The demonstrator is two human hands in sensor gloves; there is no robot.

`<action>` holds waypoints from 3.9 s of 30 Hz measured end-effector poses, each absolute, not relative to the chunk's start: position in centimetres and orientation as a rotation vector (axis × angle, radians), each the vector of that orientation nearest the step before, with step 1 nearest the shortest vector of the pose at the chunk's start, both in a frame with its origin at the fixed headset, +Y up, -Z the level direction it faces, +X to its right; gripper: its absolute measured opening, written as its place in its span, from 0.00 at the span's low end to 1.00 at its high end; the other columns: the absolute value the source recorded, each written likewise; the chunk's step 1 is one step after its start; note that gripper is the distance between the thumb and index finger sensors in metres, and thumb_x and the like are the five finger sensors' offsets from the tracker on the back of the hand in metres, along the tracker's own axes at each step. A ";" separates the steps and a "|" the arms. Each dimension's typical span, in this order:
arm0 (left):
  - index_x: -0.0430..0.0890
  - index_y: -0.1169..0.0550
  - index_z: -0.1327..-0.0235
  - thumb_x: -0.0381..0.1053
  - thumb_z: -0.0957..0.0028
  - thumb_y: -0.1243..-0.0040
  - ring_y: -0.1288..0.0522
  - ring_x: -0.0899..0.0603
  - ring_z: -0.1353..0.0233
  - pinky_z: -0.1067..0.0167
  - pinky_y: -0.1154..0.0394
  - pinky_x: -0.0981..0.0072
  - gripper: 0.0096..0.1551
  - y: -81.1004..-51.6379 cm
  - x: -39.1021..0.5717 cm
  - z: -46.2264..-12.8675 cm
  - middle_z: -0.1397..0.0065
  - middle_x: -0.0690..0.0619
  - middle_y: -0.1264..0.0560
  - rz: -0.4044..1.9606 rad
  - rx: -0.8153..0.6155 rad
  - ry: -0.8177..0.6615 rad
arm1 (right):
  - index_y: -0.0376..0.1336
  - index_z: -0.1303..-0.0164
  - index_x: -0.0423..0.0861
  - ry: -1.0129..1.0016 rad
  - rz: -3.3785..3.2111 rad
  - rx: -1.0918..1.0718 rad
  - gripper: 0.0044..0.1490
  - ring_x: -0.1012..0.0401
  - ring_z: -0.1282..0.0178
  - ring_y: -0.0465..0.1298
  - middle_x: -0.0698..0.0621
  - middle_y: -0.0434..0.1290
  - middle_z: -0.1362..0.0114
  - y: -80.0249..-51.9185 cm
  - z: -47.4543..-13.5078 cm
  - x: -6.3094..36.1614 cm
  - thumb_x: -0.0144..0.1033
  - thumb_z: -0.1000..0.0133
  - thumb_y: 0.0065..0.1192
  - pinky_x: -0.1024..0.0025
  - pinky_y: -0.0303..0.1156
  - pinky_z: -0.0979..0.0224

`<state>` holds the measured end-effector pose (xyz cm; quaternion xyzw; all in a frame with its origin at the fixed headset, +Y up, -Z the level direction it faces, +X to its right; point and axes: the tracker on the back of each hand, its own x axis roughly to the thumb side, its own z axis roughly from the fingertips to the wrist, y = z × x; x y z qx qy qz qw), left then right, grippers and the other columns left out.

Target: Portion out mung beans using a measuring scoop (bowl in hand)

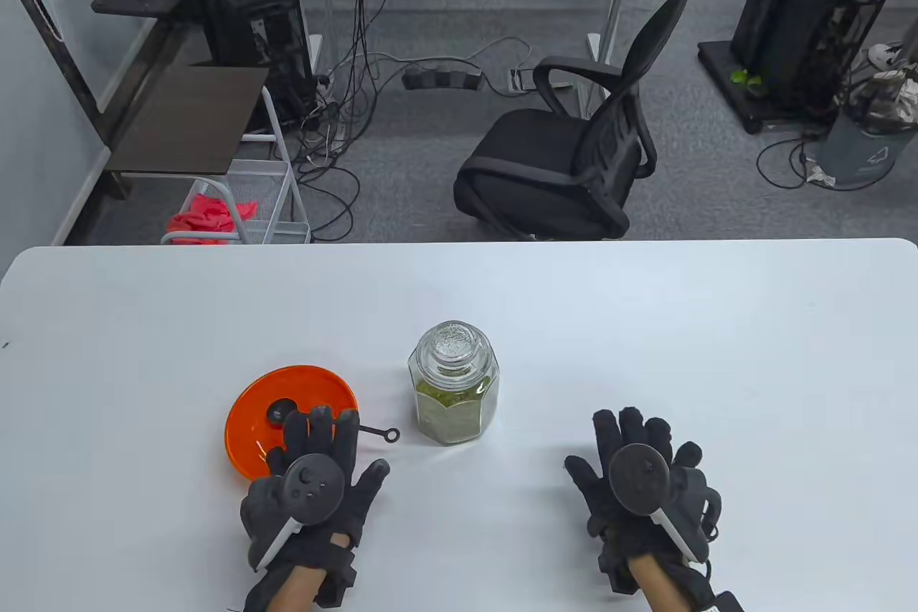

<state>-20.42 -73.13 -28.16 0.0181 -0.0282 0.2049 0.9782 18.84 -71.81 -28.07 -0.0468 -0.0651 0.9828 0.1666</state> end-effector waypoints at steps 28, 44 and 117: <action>0.58 0.49 0.17 0.75 0.48 0.52 0.60 0.27 0.15 0.28 0.52 0.22 0.49 -73.3 -19.9 -28.0 0.16 0.50 0.58 0.428 0.020 -0.106 | 0.54 0.21 0.48 -0.241 2.656 0.003 0.52 0.35 0.17 0.51 0.41 0.54 0.17 -66.1 -33.0 13.3 0.59 0.53 0.66 0.20 0.37 0.28; 0.58 0.49 0.17 0.75 0.48 0.52 0.60 0.27 0.15 0.28 0.52 0.22 0.49 -73.4 -19.8 -27.9 0.16 0.50 0.58 0.450 0.014 -0.115 | 0.47 0.20 0.45 -0.162 2.567 0.123 0.61 0.35 0.16 0.51 0.39 0.50 0.17 -64.6 -38.1 5.5 0.60 0.56 0.72 0.19 0.39 0.28; 0.57 0.49 0.17 0.75 0.48 0.52 0.61 0.27 0.16 0.28 0.52 0.22 0.49 -73.5 -20.4 -27.9 0.16 0.50 0.58 0.464 0.005 -0.075 | 0.54 0.29 0.38 -0.149 2.437 -0.478 0.58 0.33 0.24 0.55 0.33 0.54 0.27 -74.7 -30.2 28.5 0.39 0.62 0.88 0.22 0.49 0.29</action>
